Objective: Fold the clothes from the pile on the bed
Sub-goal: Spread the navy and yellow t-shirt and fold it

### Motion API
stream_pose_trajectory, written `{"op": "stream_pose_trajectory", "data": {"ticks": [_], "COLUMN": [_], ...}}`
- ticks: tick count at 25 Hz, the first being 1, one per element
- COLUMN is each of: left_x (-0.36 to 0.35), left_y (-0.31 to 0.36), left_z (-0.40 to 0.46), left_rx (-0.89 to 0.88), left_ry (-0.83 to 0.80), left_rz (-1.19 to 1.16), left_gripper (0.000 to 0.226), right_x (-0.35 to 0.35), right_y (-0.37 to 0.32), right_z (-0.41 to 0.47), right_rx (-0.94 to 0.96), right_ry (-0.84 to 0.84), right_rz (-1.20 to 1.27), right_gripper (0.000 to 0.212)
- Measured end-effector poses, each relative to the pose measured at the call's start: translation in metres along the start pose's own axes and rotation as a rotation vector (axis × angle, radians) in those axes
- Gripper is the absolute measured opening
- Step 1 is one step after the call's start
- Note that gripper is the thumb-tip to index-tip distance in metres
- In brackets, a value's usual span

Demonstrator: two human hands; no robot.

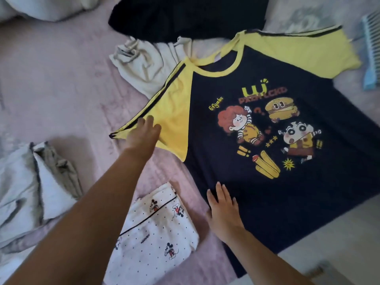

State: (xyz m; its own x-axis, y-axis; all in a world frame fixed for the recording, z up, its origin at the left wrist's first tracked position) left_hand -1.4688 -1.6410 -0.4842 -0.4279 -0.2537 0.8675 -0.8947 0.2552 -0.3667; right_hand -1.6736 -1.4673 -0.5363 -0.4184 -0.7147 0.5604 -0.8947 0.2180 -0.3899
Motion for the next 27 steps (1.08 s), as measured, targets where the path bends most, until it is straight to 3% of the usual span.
{"op": "stream_pose_trajectory", "data": {"ticks": [2, 4, 6, 8, 10, 12, 14, 15, 17, 20, 22, 27], "left_x": [0.038, 0.067, 0.079, 0.072, 0.06, 0.045, 0.022, 0.01, -0.012, -0.023, -0.001, 0.023], "left_y": [0.038, 0.087, 0.138, 0.18, 0.195, 0.184, 0.158, 0.147, 0.128, 0.116, 0.124, 0.135], "left_z": [0.018, 0.035, 0.04, 0.039, 0.033, 0.029, 0.022, 0.017, 0.005, -0.001, 0.008, 0.06], "left_rx": [-0.08, -0.316, -0.586, -0.725, -0.685, -0.518, -0.403, -0.39, -0.43, -0.447, -0.389, -0.251], "left_ry": [0.167, 0.41, 0.502, 0.469, 0.331, 0.175, 0.001, -0.008, -0.018, -0.183, -0.13, -0.045], "left_rz": [-0.142, -0.206, -0.13, -0.087, -0.023, -0.053, -0.071, -0.088, -0.055, 0.073, 0.036, -0.02], "left_gripper": [0.035, 0.025, 0.019, 0.023, 0.046, 0.068, 0.066, 0.061, 0.063, 0.07, 0.068, 0.054], "right_x": [0.017, 0.036, 0.06, 0.087, 0.111, 0.123, 0.123, 0.12, 0.106, 0.063, 0.041, 0.074], "right_y": [0.003, 0.015, 0.034, 0.057, 0.074, 0.082, 0.081, 0.08, 0.08, 0.068, 0.055, 0.058], "right_z": [0.003, 0.008, 0.02, 0.037, 0.051, 0.059, 0.065, 0.064, 0.055, 0.026, 0.014, 0.042], "right_rx": [0.032, -0.032, -0.154, -0.241, -0.281, -0.3, -0.31, -0.316, -0.291, -0.11, -0.018, -0.177], "right_ry": [0.16, 0.323, 0.415, 0.44, 0.345, 0.22, 0.182, 0.21, 0.306, 0.251, 0.247, 0.478], "right_rz": [0.328, 0.742, 1.129, 1.365, 1.405, 1.395, 1.406, 1.387, 1.204, 0.622, 0.481, 1.172], "right_gripper": [0.045, 0.037, 0.029, 0.021, 0.017, 0.016, 0.013, 0.012, 0.01, 0.019, 0.03, 0.041]}}
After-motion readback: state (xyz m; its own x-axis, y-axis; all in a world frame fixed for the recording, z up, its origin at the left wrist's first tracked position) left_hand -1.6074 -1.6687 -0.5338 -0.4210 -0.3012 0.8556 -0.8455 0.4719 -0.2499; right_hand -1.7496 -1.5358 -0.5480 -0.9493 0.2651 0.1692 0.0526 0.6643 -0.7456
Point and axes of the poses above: each hand's wrist, its own z-axis towards the middle knuckle, its own x-axis out of the back of the hand, y = z × x, the point moved 4 cm from there along z, towards the middle knuckle, and after that the axes turned 13 degrees about z, right-handed, at the moved point
